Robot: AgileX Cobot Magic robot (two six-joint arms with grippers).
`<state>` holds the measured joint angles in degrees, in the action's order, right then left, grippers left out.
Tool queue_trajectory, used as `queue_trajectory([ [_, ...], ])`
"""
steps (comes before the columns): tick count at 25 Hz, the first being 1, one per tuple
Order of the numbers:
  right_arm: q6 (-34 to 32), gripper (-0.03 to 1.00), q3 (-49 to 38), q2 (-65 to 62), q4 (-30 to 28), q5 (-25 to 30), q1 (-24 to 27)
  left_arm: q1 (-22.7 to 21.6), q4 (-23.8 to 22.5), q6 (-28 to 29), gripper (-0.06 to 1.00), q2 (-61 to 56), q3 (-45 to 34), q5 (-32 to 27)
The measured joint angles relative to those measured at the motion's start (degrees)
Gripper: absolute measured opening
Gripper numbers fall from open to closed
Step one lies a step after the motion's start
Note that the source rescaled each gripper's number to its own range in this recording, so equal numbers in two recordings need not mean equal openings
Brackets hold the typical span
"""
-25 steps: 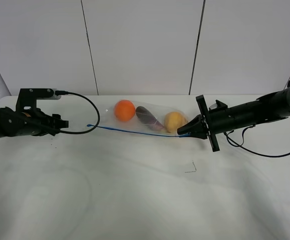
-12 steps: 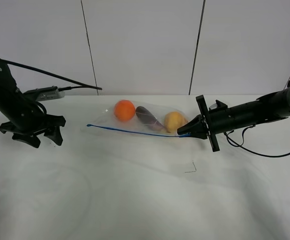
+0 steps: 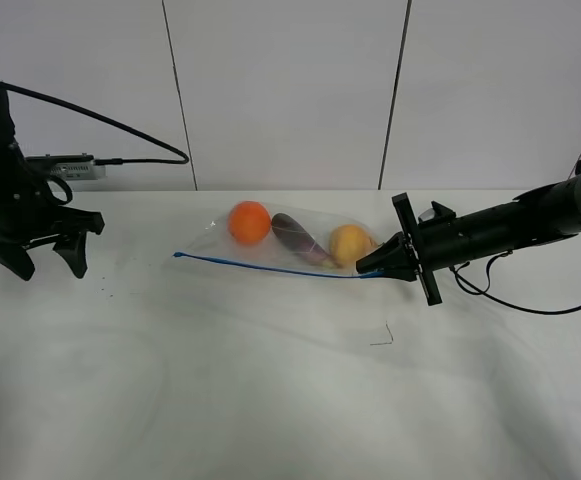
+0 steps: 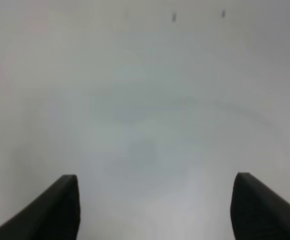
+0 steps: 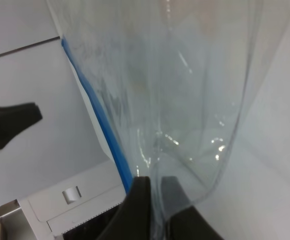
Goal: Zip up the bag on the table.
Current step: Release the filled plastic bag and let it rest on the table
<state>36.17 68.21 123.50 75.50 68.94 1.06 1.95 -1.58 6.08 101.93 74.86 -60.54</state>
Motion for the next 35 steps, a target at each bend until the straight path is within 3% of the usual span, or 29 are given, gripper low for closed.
queue_trajectory([
  [3,0.00,0.00,0.00,0.00,-0.06,0.00,0.00,0.00,0.05,1.34,0.93,-2.70,-0.82,-6.72],
  [6,0.00,0.00,0.00,0.00,-0.16,0.00,0.00,0.00,-0.33,1.52,0.93,-8.15,-4.75,-6.78],
  [11,0.00,0.00,0.00,0.00,-0.22,0.00,0.04,0.00,-4.18,1.54,0.93,-22.14,-17.77,-6.72],
  [14,0.00,0.00,0.00,0.00,-0.22,0.00,0.12,0.00,-6.48,1.54,0.93,-31.56,-26.87,-5.33],
  [21,0.00,0.00,0.00,0.00,-0.22,0.01,0.12,0.00,-6.65,1.60,0.93,-52.31,-43.89,0.78],
  [29,0.00,0.00,0.00,0.00,-0.26,0.01,0.12,0.00,-6.65,1.62,0.93,-70.19,-45.80,-0.07],
  [35,0.00,0.00,0.00,0.00,-0.33,0.01,0.12,0.00,-7.13,1.62,0.93,-77.01,-45.80,-0.07],
])
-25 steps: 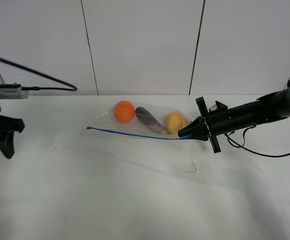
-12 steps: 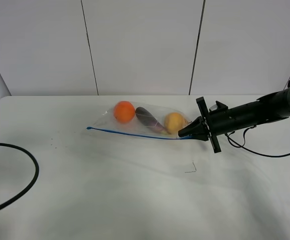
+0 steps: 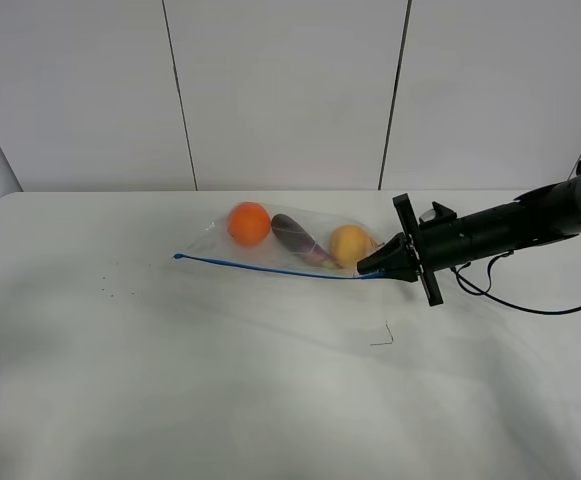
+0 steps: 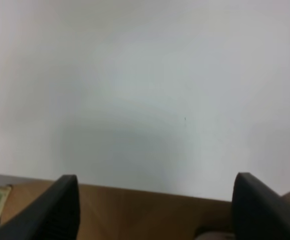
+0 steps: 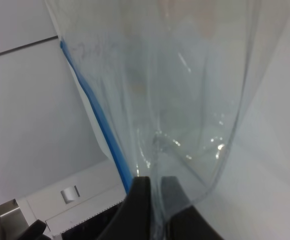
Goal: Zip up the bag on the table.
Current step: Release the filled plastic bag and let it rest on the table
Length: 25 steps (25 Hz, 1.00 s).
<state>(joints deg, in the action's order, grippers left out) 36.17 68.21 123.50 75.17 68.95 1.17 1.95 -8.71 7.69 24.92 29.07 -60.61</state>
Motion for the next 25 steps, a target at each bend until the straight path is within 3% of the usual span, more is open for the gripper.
queue_trajectory([
  [17,0.00,0.00,0.00,0.00,-0.56,0.00,0.00,0.00,-0.14,0.05,0.93,-24.05,-0.07,0.01],
  [25,0.00,0.00,0.00,0.00,-0.62,0.00,0.00,0.00,0.39,-2.19,0.93,-25.08,-0.33,0.01],
])
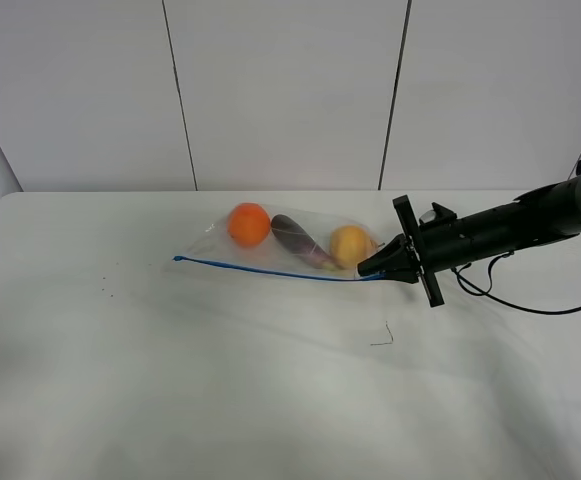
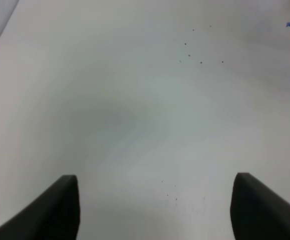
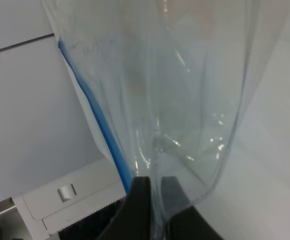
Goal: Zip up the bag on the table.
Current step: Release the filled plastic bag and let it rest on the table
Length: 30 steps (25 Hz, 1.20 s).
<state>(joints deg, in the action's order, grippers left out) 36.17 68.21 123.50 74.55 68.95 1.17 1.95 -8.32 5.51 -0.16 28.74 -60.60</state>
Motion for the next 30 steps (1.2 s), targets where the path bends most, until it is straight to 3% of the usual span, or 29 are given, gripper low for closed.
queue_trajectory([
  [5,0.00,0.00,0.00,0.00,0.00,0.00,0.00,0.00,3.93,-5.51,0.93,0.00,-0.19,0.00],
  [19,0.00,0.00,0.00,0.00,-2.08,0.00,0.00,0.00,4.62,-5.51,0.93,0.00,-0.27,0.00],
  [21,-0.05,0.04,0.00,0.00,-2.93,0.00,0.00,0.00,4.62,-5.51,0.93,0.00,-0.27,0.00],
  [23,-0.31,0.18,0.00,0.00,-3.41,0.05,0.00,0.00,4.62,-5.51,0.93,0.00,-0.27,0.00],
  [27,-0.93,0.76,0.00,-0.89,-5.04,-0.07,0.00,0.00,4.62,-5.51,0.93,0.00,-0.27,0.00],
  [28,-1.21,0.86,0.18,-1.52,-6.02,-0.13,0.00,0.00,4.62,-5.51,0.93,0.00,-0.27,0.00],
  [30,-2.69,0.95,1.69,-2.57,-9.52,-0.23,0.00,0.00,4.62,-5.51,0.93,0.00,-0.27,0.00],
])
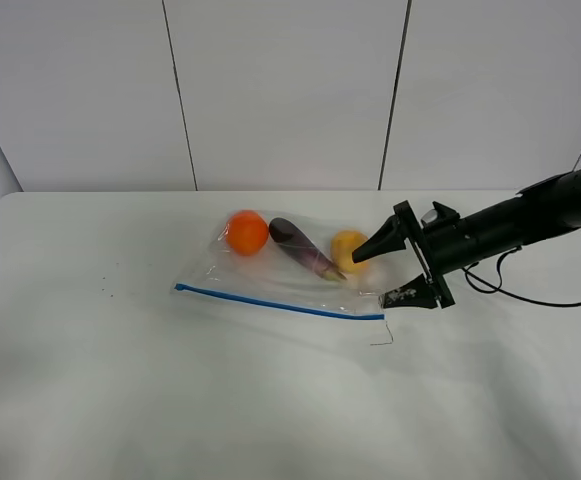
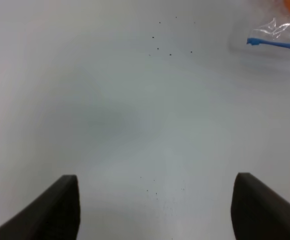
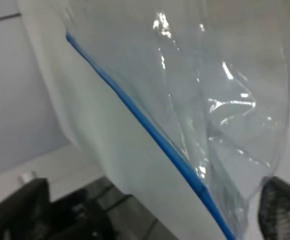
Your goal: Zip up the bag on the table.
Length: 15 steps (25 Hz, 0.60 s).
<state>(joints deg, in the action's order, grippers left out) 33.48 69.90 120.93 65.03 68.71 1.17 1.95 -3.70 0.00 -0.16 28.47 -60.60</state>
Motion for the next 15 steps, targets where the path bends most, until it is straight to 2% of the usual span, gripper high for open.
queue_trajectory([
  [3,-6.34,0.99,5.18,-1.68,-10.61,-0.44,0.00,0.00,0.00,0.00,0.93,0.00,0.00,0.00],
  [9,-20.87,1.00,17.37,-4.86,-40.20,-2.16,-2.47,0.00,0.00,0.00,0.93,0.00,0.00,0.00],
  [11,-24.92,1.00,20.54,-5.28,-48.27,-1.64,-3.42,0.00,0.00,0.00,0.93,0.00,0.00,0.00],
  [12,-26.54,1.00,21.90,-5.34,-51.61,-0.88,-3.64,0.00,0.00,0.00,0.93,0.00,0.00,0.00],
  [15,-28.89,1.00,23.47,-5.41,-56.86,0.36,-3.55,0.00,0.00,0.00,0.93,0.00,0.00,0.00],
])
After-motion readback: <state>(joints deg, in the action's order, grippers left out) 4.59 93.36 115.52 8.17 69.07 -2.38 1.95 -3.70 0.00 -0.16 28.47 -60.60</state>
